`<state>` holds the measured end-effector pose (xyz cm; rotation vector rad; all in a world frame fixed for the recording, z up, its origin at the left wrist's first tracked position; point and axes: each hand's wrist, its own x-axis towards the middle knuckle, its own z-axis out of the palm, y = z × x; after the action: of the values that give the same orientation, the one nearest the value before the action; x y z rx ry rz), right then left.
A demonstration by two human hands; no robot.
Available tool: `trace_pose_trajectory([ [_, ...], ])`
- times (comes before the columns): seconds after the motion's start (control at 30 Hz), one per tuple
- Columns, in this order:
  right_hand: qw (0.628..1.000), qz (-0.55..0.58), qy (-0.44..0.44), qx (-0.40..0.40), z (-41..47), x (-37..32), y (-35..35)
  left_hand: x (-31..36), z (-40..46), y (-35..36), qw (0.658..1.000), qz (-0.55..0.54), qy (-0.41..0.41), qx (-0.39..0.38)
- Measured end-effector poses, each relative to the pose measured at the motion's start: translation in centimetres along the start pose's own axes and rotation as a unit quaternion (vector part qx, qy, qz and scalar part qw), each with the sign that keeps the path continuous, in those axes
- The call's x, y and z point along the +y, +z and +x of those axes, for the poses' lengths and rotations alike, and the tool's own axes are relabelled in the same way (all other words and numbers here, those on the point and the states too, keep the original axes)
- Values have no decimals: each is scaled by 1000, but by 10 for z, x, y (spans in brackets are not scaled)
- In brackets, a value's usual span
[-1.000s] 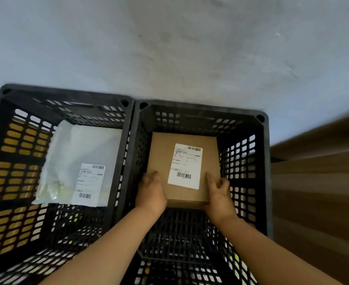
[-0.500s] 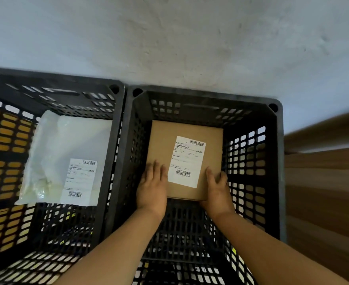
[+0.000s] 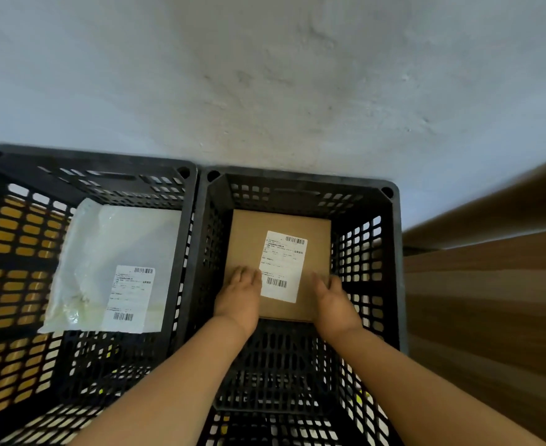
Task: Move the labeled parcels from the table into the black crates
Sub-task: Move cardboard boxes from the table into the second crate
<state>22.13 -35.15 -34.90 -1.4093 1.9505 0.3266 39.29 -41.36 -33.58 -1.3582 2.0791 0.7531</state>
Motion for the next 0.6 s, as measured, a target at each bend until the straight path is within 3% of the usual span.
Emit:
trace_pose_trajectory([
  [0.37, 994, -26, -33, 104, -100, -35, -99, 39, -84, -88, 987, 31, 61, 146],
  [0.6, 979, 40, -36, 194, -193, -28, -161, 83, -151, -146, 974, -43, 81, 208],
])
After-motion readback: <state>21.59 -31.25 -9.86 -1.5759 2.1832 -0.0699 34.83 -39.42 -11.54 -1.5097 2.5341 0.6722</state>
